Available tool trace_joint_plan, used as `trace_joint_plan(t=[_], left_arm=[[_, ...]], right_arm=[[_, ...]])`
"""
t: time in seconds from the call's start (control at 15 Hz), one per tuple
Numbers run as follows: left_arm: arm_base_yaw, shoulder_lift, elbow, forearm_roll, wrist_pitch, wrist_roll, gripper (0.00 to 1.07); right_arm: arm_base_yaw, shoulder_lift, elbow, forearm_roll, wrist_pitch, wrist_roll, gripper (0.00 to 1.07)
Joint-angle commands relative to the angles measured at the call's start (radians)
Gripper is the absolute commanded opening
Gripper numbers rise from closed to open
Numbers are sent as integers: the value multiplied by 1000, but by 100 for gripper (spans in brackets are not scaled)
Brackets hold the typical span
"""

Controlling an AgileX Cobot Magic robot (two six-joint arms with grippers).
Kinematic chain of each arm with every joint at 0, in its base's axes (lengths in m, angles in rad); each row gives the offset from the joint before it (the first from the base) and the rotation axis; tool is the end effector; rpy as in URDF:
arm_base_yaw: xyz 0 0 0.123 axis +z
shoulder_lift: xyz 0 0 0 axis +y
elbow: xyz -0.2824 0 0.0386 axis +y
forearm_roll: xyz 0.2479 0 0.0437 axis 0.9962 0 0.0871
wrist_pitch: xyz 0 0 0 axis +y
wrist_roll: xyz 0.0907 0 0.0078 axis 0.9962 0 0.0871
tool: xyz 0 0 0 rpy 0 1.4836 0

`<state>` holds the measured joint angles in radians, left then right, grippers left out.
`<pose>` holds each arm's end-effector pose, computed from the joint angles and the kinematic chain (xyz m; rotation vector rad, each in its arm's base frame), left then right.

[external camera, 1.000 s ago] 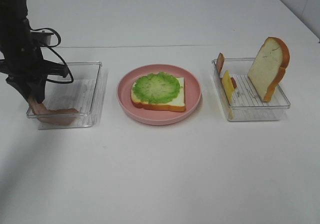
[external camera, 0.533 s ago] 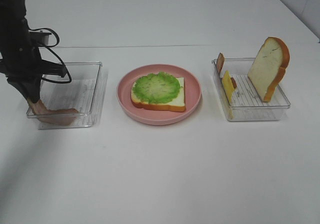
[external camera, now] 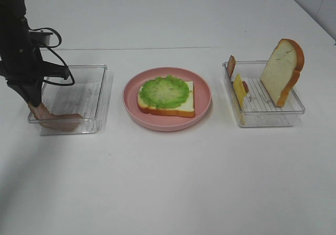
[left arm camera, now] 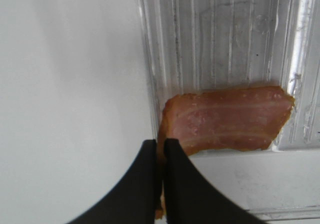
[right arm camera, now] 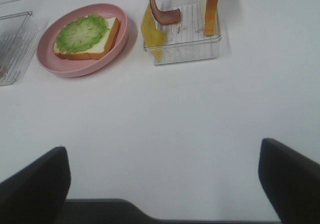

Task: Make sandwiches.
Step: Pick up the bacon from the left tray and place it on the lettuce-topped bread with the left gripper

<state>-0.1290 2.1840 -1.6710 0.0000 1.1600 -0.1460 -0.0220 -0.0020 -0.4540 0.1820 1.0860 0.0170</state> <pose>0.4265 -0.0553 0.1571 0.0266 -3.1266 -0.0032 -0.0016 0.0146 0.2634 0.0346 2.1063 0.2177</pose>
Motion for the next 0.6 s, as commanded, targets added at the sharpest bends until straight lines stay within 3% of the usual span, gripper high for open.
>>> trace_joint_plan(t=[0.07,0.6], left_arm=[[-4,-47,-4,6,58,3,0],[-5,-21,-9,-26,15,9,0]], right_arm=[[-3,-32,-3,0,-7,6,98],[-3,-32,-3,0,-7,6,98]])
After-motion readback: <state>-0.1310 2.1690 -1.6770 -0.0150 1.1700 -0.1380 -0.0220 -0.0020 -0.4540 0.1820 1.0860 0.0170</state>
